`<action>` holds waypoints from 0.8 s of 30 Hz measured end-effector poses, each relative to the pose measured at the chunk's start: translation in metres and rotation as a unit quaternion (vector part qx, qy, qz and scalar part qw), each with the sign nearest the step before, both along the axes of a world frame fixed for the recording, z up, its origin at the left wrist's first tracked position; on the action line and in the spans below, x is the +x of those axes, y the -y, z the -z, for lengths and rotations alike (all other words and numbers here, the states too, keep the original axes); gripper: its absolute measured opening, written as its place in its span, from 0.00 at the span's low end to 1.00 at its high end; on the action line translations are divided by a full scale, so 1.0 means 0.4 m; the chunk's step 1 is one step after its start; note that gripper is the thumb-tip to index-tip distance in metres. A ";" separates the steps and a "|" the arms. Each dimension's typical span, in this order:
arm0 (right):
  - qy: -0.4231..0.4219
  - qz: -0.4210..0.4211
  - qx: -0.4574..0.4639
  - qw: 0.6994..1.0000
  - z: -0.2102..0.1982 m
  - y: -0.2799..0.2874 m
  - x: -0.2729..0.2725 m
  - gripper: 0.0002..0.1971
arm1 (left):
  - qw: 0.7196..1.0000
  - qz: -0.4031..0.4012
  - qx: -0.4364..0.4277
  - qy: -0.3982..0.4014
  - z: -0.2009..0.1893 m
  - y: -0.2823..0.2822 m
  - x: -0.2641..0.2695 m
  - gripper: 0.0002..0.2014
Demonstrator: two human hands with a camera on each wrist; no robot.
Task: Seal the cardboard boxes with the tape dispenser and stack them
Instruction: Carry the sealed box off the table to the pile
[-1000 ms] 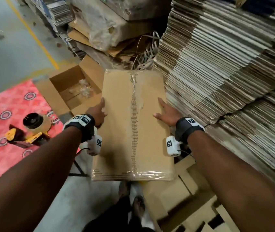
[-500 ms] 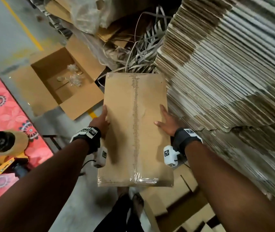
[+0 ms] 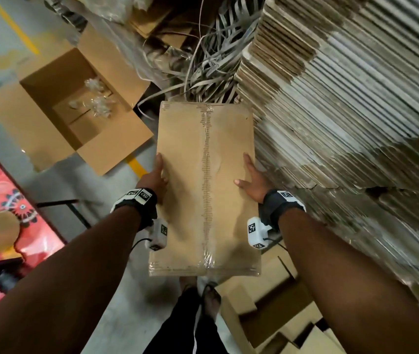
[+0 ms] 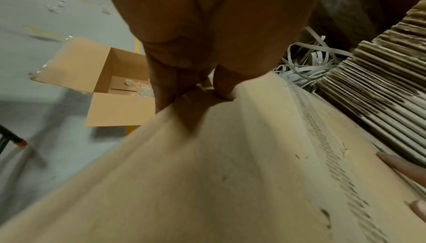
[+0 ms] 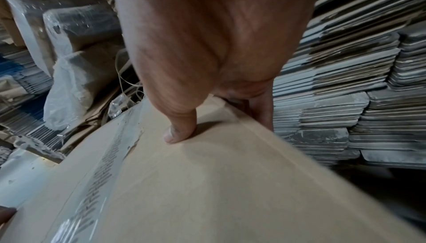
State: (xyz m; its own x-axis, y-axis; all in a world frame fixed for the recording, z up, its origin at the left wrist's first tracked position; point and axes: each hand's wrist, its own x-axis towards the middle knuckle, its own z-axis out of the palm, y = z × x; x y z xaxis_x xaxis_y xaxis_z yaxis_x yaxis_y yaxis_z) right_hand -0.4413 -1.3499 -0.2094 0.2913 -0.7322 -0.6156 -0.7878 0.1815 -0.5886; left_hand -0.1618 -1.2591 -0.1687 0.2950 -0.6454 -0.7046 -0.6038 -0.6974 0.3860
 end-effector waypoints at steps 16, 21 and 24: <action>-0.075 0.001 -0.013 0.997 0.097 -0.001 0.029 0.46 | 0.999 0.020 -0.024 0.017 0.091 -0.012 0.016 0.39; -0.107 0.047 -0.056 0.992 0.010 -0.079 0.058 0.40 | 0.997 0.048 -0.043 0.046 0.061 -0.055 0.007 0.42; -0.072 0.053 -0.100 0.991 -0.043 -0.162 0.092 0.34 | 0.995 0.028 -0.076 0.056 0.025 -0.115 0.004 0.41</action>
State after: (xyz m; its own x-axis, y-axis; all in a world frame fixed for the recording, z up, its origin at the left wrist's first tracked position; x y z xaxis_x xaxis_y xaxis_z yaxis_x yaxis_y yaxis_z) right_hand -0.4045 -1.2853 -0.1921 0.1256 -0.8658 -0.4843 -0.8486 0.1591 -0.5045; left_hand -0.1603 -1.2130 -0.1785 0.3269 -0.7597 -0.5622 -0.6855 -0.6001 0.4123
